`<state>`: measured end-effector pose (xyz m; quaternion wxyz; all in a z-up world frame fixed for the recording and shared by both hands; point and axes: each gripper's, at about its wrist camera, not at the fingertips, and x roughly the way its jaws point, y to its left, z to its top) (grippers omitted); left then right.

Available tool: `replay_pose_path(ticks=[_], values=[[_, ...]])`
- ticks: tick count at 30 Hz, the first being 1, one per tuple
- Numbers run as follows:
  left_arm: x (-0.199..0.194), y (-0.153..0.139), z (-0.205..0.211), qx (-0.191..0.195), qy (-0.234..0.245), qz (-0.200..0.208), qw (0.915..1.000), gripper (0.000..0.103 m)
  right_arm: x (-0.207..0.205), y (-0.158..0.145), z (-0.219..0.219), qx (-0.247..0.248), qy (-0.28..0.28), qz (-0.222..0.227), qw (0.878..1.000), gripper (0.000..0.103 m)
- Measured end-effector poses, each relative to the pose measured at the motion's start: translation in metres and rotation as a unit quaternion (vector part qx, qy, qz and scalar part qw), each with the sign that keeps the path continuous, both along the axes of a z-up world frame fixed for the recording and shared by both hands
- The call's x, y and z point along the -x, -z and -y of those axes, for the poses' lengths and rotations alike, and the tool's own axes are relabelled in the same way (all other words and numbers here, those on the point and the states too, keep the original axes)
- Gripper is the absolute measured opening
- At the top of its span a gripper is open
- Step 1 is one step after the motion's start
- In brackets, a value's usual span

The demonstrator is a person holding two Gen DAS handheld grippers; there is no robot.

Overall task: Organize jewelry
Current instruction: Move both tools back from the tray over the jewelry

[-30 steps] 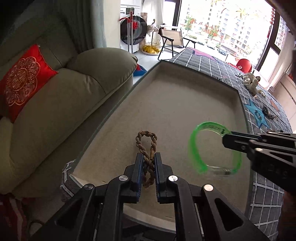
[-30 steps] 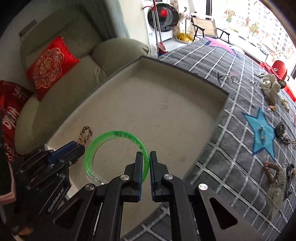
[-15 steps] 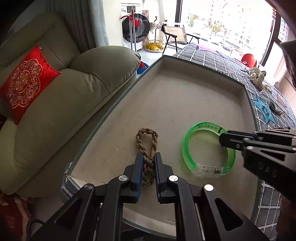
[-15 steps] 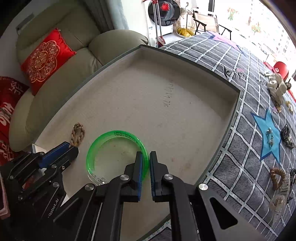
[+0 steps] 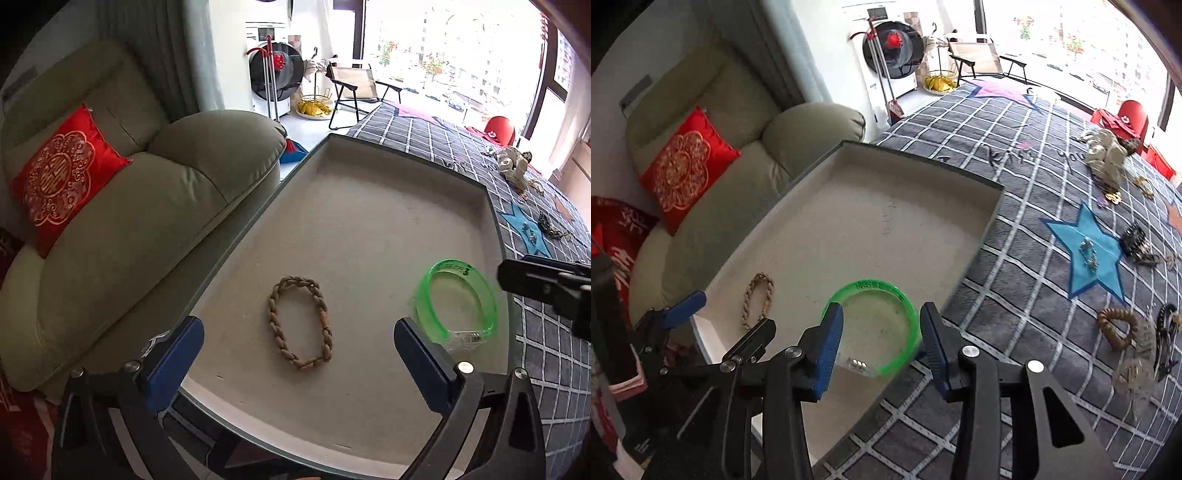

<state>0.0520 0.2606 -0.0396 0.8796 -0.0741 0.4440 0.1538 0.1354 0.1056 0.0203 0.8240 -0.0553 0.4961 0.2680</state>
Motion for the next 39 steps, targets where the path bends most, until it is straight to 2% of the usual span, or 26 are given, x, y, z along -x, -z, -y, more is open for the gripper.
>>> replay_pose_path(ticks=[8,13,14,26,37,39], values=[[0.006,-0.010,0.008,-0.003,-0.001,0.006,1.0000,0.103,0.007,-0.011,0.047,-0.044,0.042,-0.007,0.998,0.073],[0.010,-0.019,0.020,-0.006,0.009,0.011,0.9999,0.103,0.011,-0.006,0.086,-0.067,0.077,-0.026,0.994,0.076],[0.011,-0.021,0.023,-0.009,0.012,0.012,0.9998,0.103,0.013,-0.005,0.092,-0.069,0.082,-0.027,0.994,0.082],[0.014,-0.042,0.081,-0.005,0.070,0.013,0.9975,0.103,0.039,-0.003,0.183,-0.130,0.150,-0.033,0.980,0.085],[0.011,-0.053,0.156,-0.019,0.143,0.013,0.9895,0.103,0.060,0.004,0.261,-0.163,0.220,-0.031,0.961,0.085],[0.010,-0.053,0.173,-0.032,0.158,0.014,0.9869,0.103,0.061,0.006,0.273,-0.165,0.231,-0.029,0.958,0.098]])
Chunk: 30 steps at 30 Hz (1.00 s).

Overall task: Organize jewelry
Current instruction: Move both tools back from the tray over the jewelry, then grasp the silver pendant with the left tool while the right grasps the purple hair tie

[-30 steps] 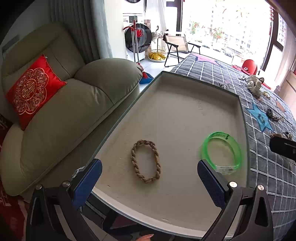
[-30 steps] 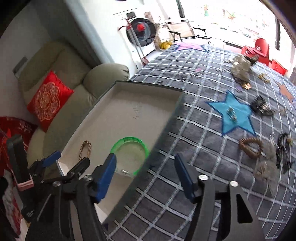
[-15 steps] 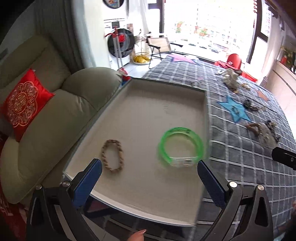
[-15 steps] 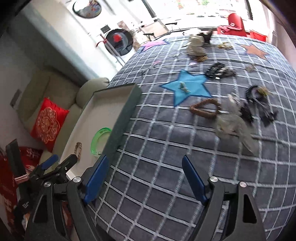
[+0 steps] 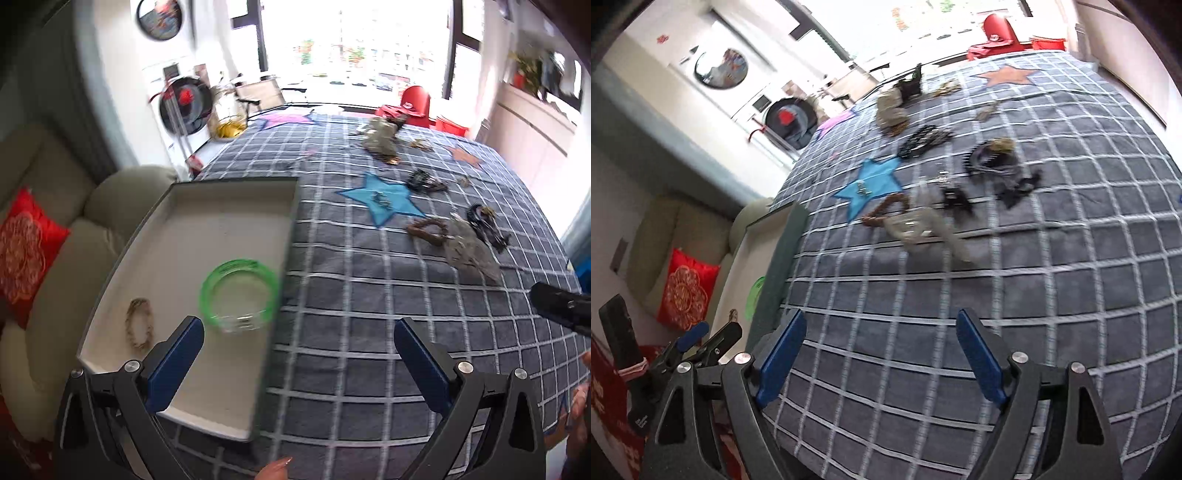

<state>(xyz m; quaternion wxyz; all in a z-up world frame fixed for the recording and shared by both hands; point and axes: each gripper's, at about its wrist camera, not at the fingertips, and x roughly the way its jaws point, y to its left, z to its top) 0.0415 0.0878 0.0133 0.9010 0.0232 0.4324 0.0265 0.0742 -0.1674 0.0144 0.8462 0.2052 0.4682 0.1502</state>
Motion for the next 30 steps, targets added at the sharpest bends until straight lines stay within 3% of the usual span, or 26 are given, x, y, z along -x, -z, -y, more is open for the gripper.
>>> replay_pose_path(ticks=[1,11,19,30], values=[[0.000,0.000,0.007,-0.005,0.006,0.001,1.0000,0.103,0.002,0.000,0.007,-0.001,0.008,0.004,1.000,0.103],[-0.023,0.011,0.054,0.001,0.044,-0.024,0.9987,0.103,0.012,-0.001,0.052,-0.014,0.069,0.052,0.996,0.103],[-0.047,0.023,0.062,0.017,0.050,-0.047,0.9975,0.103,-0.006,0.017,0.072,0.014,0.061,-0.001,0.998,0.103],[-0.096,0.016,0.065,0.039,0.035,-0.039,0.9979,0.103,-0.036,0.016,0.090,0.095,0.068,-0.011,0.993,0.103]])
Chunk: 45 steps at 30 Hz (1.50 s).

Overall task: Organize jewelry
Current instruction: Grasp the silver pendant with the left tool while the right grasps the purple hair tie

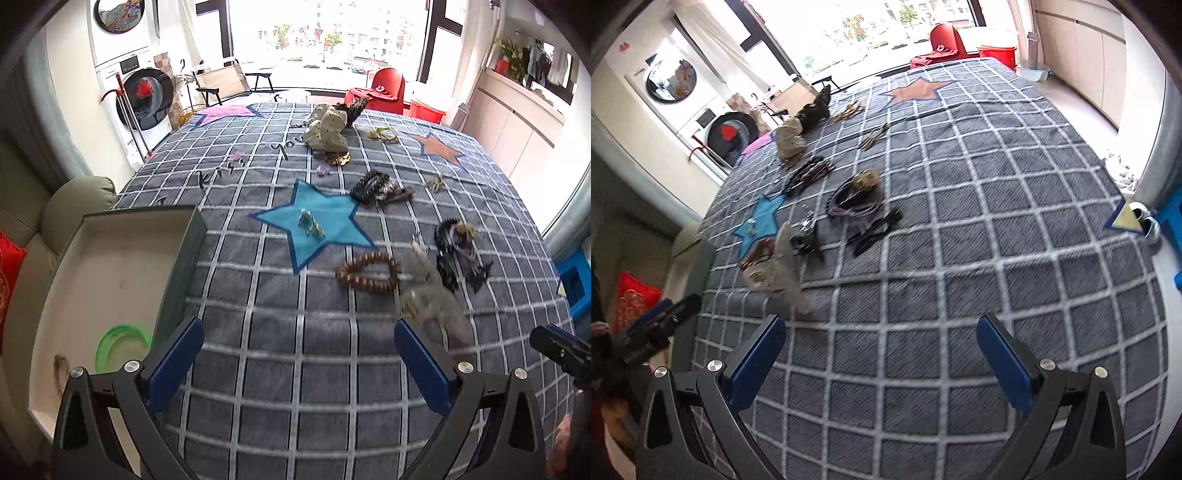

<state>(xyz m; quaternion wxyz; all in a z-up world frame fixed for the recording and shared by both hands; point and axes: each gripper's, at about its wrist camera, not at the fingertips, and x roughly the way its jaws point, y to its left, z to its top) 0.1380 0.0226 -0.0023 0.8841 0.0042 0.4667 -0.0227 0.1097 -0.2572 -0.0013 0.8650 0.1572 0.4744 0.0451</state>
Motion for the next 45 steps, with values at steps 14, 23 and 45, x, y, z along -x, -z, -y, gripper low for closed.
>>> replay_pose_path(ticks=[14,23,45], values=[[-0.059,0.023,-0.004,0.017,-0.020,-0.019,0.9995,0.103,-0.042,0.010,-0.011,0.082,-0.023,-0.006,0.996,0.103],[-0.095,0.032,-0.001,0.019,-0.029,-0.018,0.9992,0.094,-0.080,0.002,-0.017,0.083,-0.035,0.016,0.996,0.101],[-0.121,0.057,0.016,0.002,-0.006,-0.024,0.9997,0.071,-0.108,0.024,-0.073,0.180,-0.147,0.029,0.972,0.058]])
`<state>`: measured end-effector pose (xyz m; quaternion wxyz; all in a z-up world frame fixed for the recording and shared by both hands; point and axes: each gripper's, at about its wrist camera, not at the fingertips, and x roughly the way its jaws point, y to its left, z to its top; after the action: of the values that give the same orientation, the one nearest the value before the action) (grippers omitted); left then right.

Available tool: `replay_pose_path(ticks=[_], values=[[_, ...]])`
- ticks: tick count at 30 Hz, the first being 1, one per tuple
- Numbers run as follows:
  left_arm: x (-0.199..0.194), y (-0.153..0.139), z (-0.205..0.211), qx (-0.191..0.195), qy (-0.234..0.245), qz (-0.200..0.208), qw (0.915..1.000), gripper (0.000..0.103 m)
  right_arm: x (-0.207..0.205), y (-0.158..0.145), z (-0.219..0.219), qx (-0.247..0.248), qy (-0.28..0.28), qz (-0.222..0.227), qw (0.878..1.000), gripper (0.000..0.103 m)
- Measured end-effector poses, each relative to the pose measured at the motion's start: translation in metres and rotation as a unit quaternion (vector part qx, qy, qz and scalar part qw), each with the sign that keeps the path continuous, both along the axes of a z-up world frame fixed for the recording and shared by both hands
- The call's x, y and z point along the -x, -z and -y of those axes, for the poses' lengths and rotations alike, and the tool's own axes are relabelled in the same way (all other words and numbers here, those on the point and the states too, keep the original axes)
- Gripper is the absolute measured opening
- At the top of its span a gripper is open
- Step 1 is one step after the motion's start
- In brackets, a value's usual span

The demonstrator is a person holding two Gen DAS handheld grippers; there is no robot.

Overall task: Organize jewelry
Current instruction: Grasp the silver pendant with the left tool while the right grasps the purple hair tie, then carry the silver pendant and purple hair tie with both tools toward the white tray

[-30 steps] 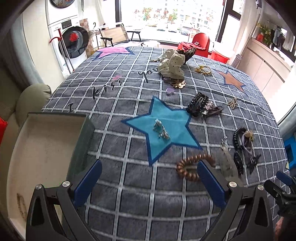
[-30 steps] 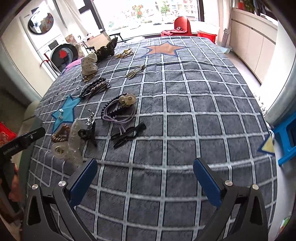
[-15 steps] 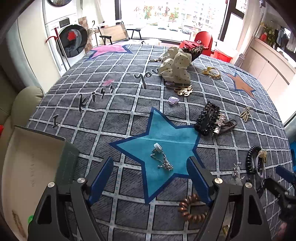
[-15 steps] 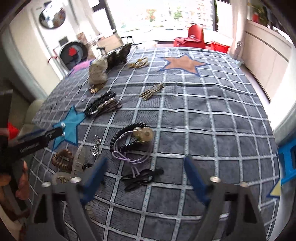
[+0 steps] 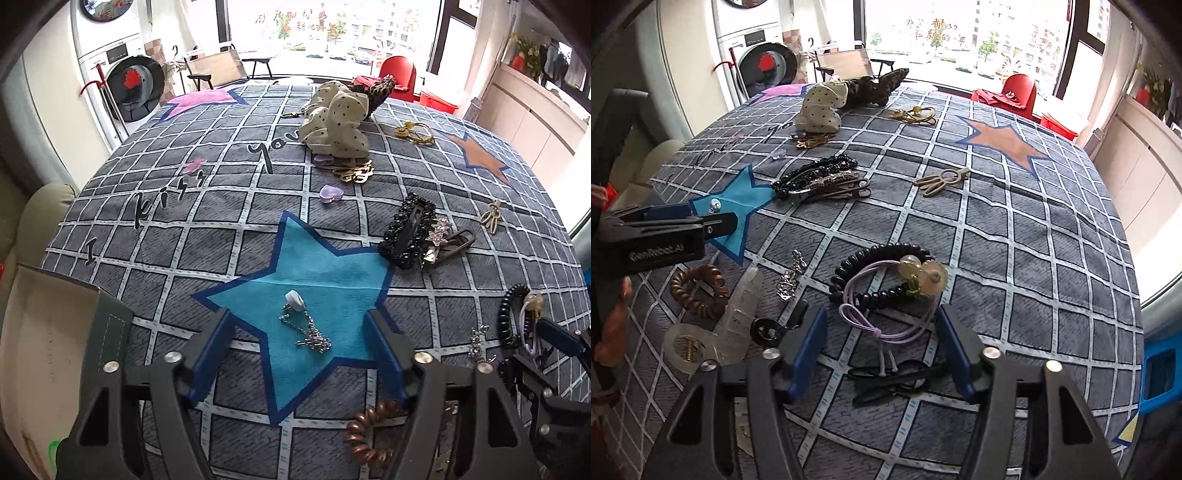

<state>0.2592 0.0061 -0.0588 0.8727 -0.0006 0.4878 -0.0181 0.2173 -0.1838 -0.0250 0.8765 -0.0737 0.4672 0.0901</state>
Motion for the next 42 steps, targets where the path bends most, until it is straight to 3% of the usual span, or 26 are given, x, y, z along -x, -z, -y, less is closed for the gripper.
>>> replay_pose_path(ticks=[3,5,6,7,8,11,18,22,31,42], values=[[0.002,-0.002,-0.001,0.002,-0.001,0.005,1.0000,0.055,0.001,-0.001,0.000,-0.003,0.002,0.003,1.000,0.044],[0.004,-0.003,-0.001,0.003,0.001,0.009,1.0000,0.039,0.002,-0.002,0.001,-0.007,0.003,0.005,1.000,0.025],[0.004,-0.003,-0.001,0.002,0.002,0.010,0.9999,0.028,0.003,-0.002,0.002,-0.009,0.005,0.005,1.000,0.021],[0.005,-0.004,-0.001,0.002,0.003,0.009,1.0000,0.021,0.004,-0.002,0.003,-0.011,0.009,0.005,1.000,0.011],[0.005,-0.004,-0.002,0.006,0.003,0.008,0.9999,0.017,0.004,-0.002,0.004,-0.014,0.012,0.005,1.000,0.006],[0.007,-0.005,-0.005,0.022,0.005,0.005,0.9997,0.014,0.007,-0.006,0.014,-0.037,0.031,0.011,0.999,0.005],[0.028,-0.022,-0.008,0.043,0.019,0.029,0.9985,0.014,0.018,-0.025,0.048,-0.149,0.072,0.012,0.986,0.004],[0.044,-0.035,-0.008,0.059,0.031,0.042,0.9969,0.011,0.028,-0.032,0.055,-0.183,0.078,0.011,0.980,0.004],[0.089,-0.058,-0.010,0.076,0.052,0.062,0.9938,0.011,0.053,-0.042,0.052,-0.228,0.075,0.008,0.971,0.004],[0.148,-0.070,-0.012,0.080,0.066,0.070,0.9921,0.011,0.098,-0.046,0.044,-0.236,0.077,-0.002,0.969,0.004]])
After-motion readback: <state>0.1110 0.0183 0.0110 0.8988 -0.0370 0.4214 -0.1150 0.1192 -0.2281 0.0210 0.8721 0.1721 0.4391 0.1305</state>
